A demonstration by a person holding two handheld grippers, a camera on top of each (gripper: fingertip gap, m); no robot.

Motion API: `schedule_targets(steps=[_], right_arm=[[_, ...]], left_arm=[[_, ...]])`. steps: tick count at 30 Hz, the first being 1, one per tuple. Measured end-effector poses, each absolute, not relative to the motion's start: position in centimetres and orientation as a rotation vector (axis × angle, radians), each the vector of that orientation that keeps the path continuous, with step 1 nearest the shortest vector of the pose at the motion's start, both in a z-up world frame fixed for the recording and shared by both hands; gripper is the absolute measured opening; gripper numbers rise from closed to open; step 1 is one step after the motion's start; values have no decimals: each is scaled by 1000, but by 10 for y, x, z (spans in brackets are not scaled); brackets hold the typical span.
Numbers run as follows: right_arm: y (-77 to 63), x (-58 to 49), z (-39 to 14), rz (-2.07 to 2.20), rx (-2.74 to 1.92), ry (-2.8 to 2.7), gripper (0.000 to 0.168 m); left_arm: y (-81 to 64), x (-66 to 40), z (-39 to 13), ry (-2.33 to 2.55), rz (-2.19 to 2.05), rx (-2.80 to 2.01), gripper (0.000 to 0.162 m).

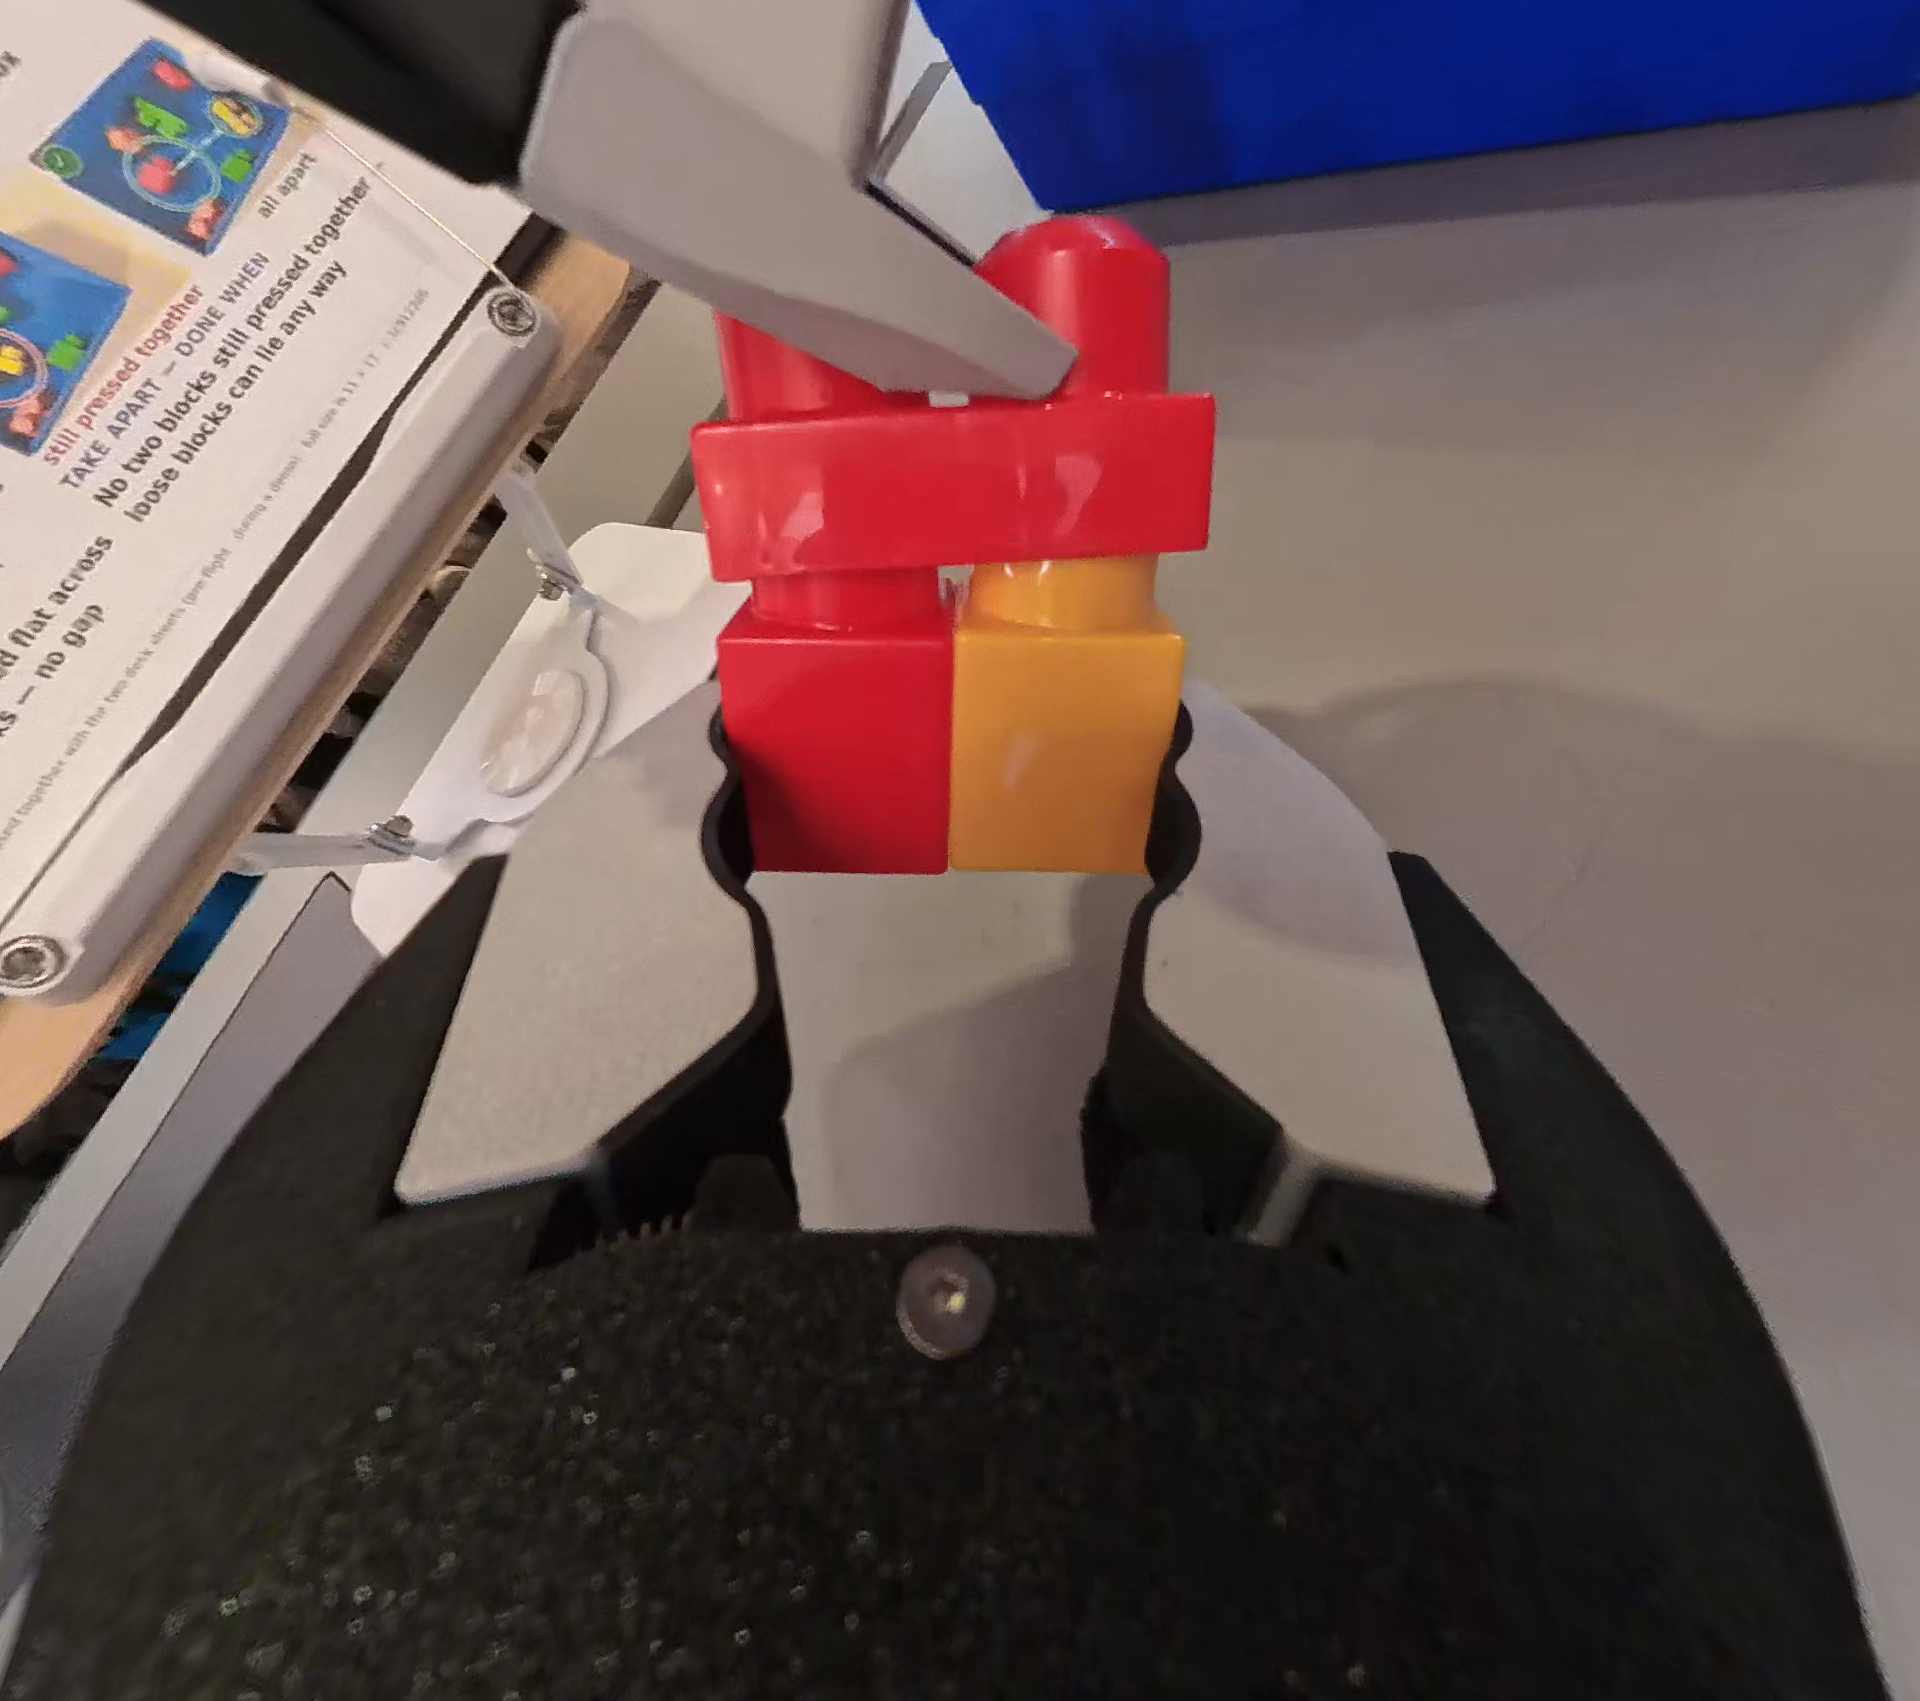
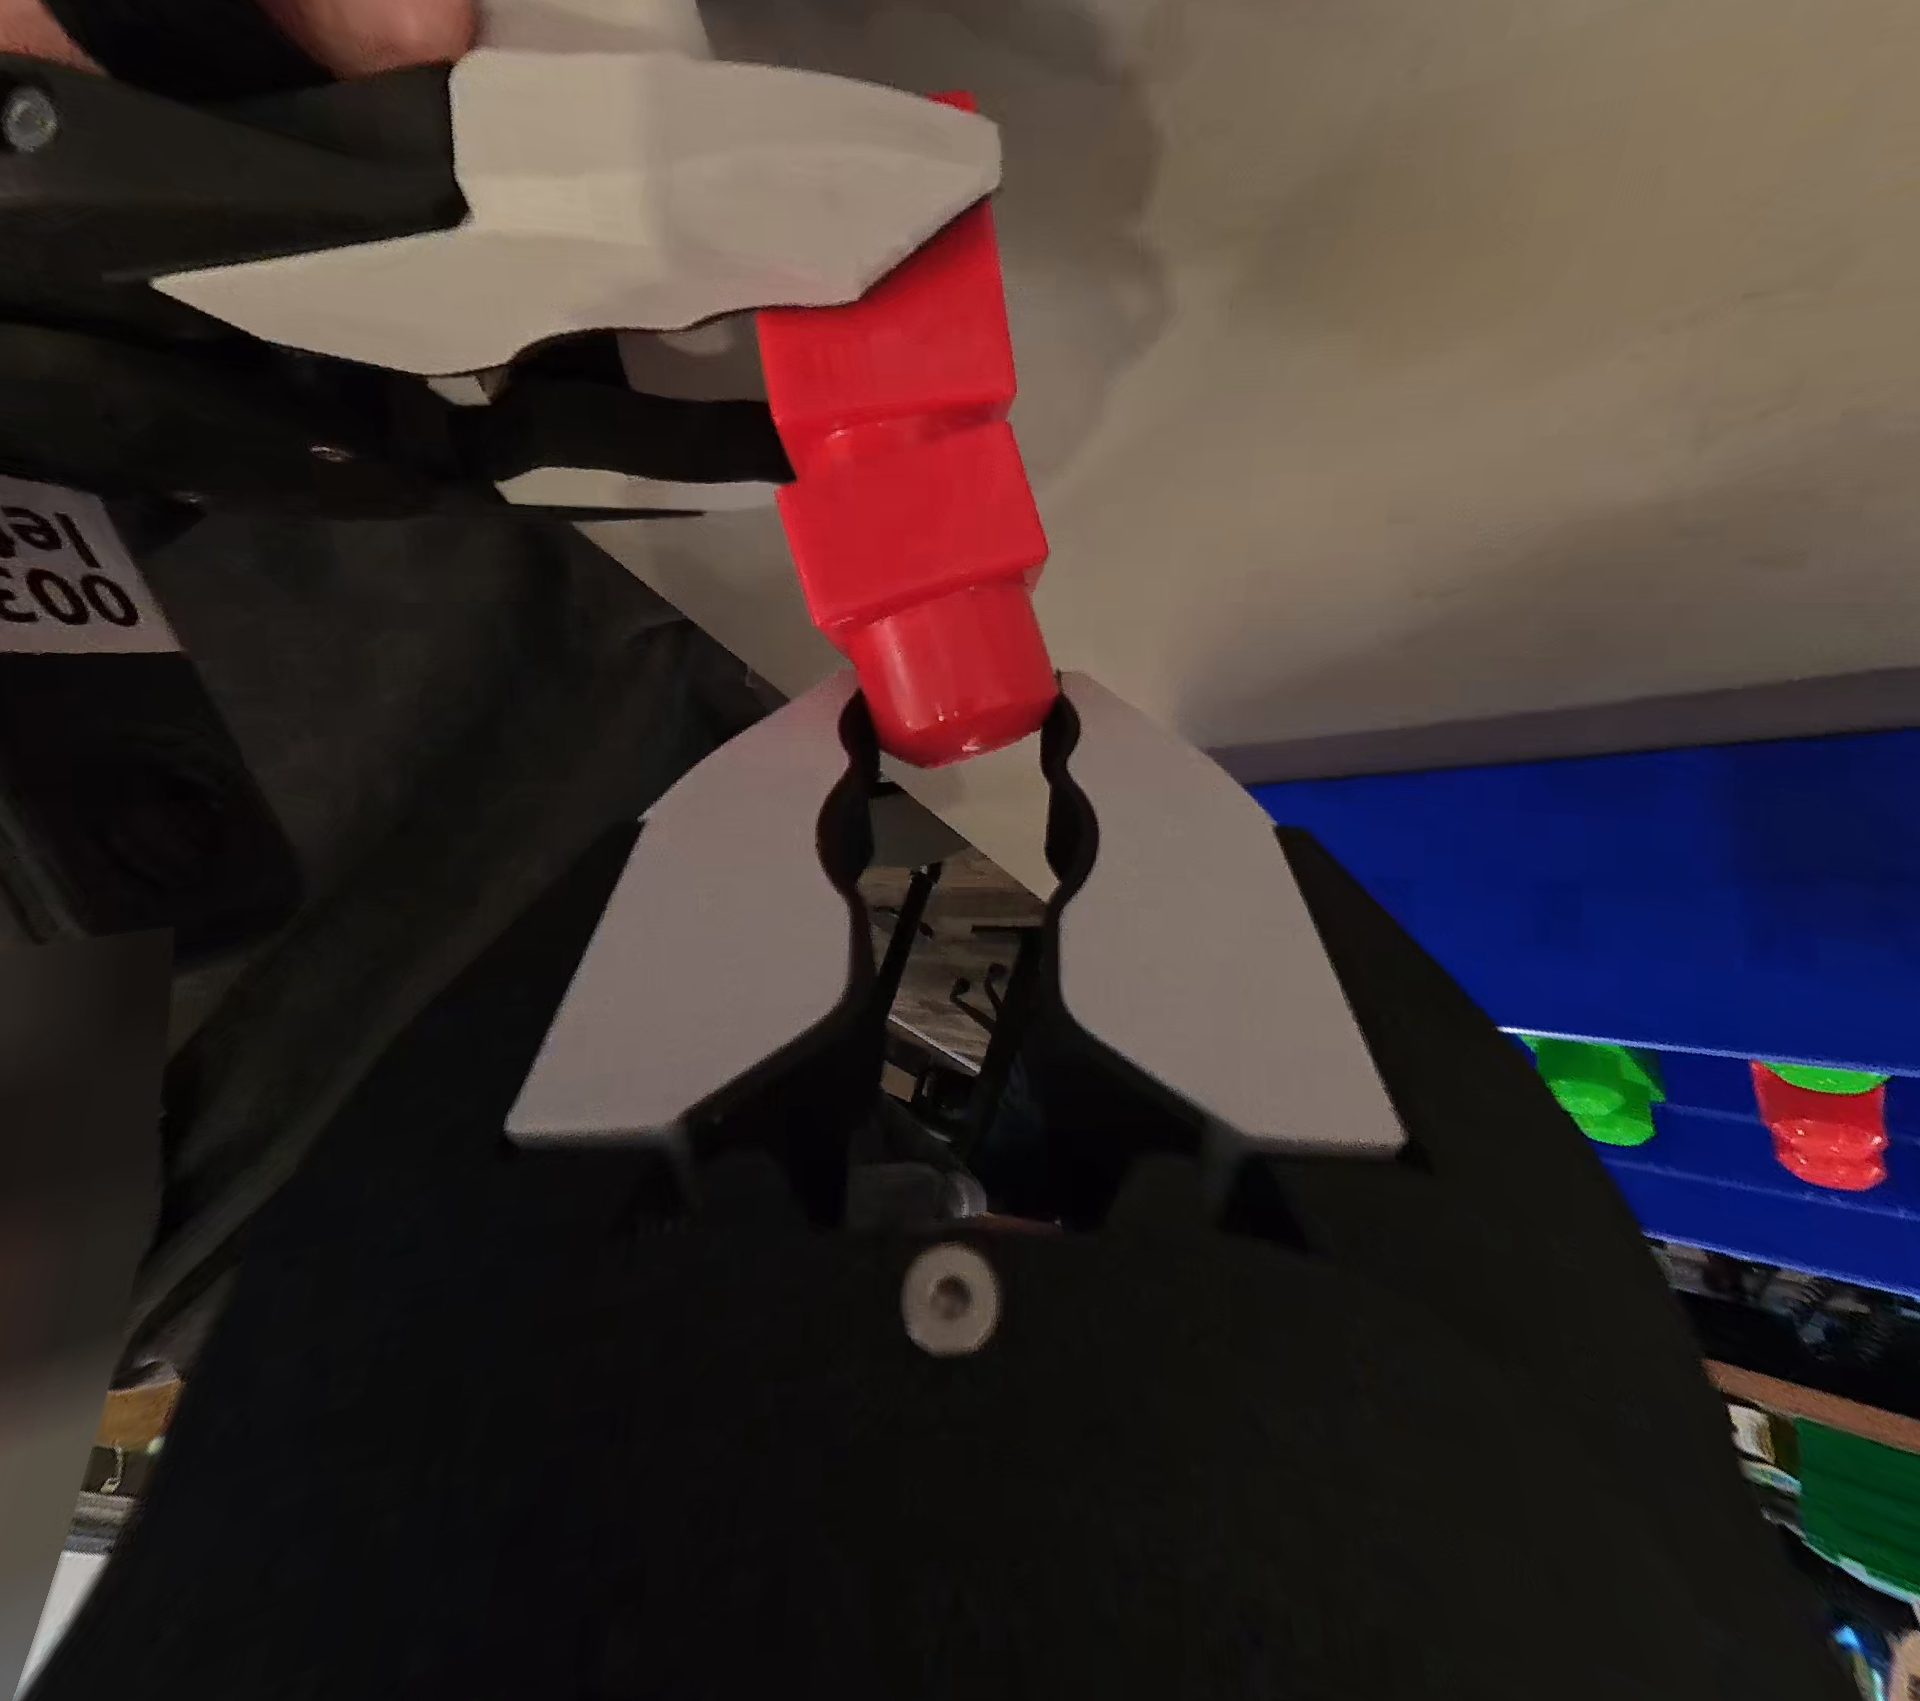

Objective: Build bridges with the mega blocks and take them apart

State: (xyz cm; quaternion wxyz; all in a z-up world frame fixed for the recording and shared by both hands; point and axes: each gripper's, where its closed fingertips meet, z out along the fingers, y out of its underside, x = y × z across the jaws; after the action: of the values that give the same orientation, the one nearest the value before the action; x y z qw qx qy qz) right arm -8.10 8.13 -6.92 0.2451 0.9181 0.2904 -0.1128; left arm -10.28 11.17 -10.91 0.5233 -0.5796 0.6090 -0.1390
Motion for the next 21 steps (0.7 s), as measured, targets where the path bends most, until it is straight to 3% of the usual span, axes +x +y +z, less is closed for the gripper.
schedule_targets(steps=[16, 21], right_arm=[[90, -97, -73, -426, 2591, 810, 29], [95, -100, -45, -685, 2725, 944, 54]], left_arm=[[118, -106, -113, 1417, -388, -1483, 74], [114, -105, -97, 1343, -665, -1478, 75]])
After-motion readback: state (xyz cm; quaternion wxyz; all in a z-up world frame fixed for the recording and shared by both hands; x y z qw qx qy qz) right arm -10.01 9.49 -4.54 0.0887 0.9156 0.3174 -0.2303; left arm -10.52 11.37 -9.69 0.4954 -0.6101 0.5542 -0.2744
